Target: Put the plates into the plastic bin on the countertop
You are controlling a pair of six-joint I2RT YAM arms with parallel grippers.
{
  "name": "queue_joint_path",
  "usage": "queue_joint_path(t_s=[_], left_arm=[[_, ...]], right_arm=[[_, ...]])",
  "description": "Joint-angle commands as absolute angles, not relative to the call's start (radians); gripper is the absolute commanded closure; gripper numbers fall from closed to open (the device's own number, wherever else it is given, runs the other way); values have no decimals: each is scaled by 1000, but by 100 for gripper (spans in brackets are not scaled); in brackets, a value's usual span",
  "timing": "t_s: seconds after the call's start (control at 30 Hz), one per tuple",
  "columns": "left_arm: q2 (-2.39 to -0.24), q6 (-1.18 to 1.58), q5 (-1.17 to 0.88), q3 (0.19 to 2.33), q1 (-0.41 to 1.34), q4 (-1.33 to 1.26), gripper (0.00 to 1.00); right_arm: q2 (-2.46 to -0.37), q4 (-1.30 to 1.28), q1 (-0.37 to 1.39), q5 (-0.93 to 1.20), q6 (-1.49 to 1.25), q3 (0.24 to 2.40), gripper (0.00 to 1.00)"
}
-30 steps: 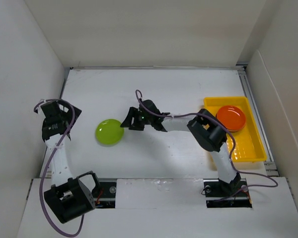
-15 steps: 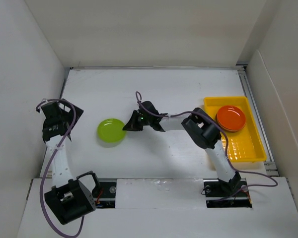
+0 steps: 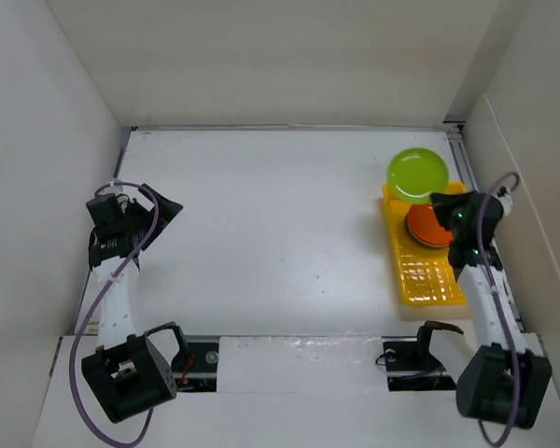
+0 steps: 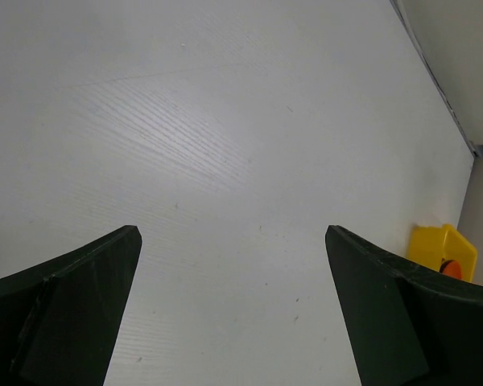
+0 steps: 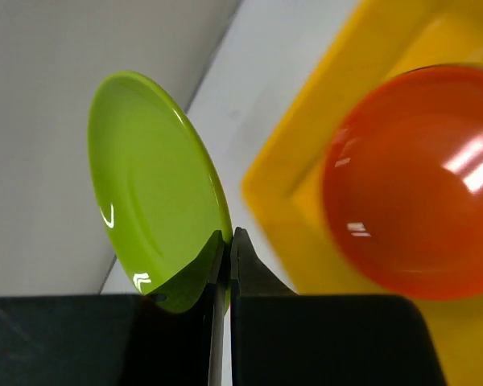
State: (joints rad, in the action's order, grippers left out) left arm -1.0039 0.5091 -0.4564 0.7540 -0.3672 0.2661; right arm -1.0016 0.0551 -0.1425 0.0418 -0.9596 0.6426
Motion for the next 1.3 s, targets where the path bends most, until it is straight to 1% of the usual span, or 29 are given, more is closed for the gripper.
queue_joint_path(t_s=[0.0, 0.1, 0.2, 0.33, 0.37, 0.4, 0.43, 0.47, 0.5, 0.53, 0.57, 0.83, 0.93, 1.0, 1.07, 1.1, 1.13, 1.27], left_arm=[[-985, 479, -535, 755, -368, 204, 0], [-976, 479, -535, 755, -368, 204, 0], [-976, 479, -535, 755, -368, 204, 0], [-976, 479, -545, 755, -368, 204, 0], [-976, 479, -545, 755, -368, 204, 0], [-976, 479, -545, 755, -368, 204, 0], [-976, 479, -545, 755, -368, 204, 0], [-976, 479, -545, 755, -368, 204, 0], [-976, 479, -545, 755, -368, 204, 0], [-976, 479, -535, 755, -368, 204, 0], [-976, 479, -535, 755, -368, 204, 0], [-954, 479, -495, 755, -368, 213, 0], [-954, 479, -472, 775, -368, 232, 0], [-954, 469, -425, 810, -368, 259, 0], [-939, 457, -378, 853, -359, 326, 0], [-927, 448, -330, 897, -359, 348, 0], [-911, 448, -309, 919, -359, 365, 0], [-792, 457, -252, 1032, -359, 457, 0]], right_arm=[[-892, -130, -312, 84, -893, 543, 100], [-891, -153, -447, 135, -867, 531, 100], [-952, -143, -535, 196, -827, 531, 100], [-1020, -121, -569, 258, -808, 549, 99], [-1020, -121, -569, 267, -808, 549, 90], [-1020, -121, -569, 267, -808, 549, 75], [-1009, -121, -569, 267, -808, 549, 52], [-997, -121, -569, 267, -808, 549, 18], [-965, -121, -569, 267, -808, 549, 8], [-947, -133, -569, 267, -808, 549, 6], [-931, -159, -569, 253, -808, 560, 0], [-769, -324, -569, 215, -775, 655, 0], [-747, -365, -546, 311, -730, 708, 0], [-747, -417, -500, 315, -683, 767, 0], [-727, -497, -367, 258, -643, 859, 0], [-718, -524, -306, 165, -643, 891, 0], [-706, -576, -173, 108, -629, 917, 0], [-638, -719, 93, -52, -606, 1078, 0]])
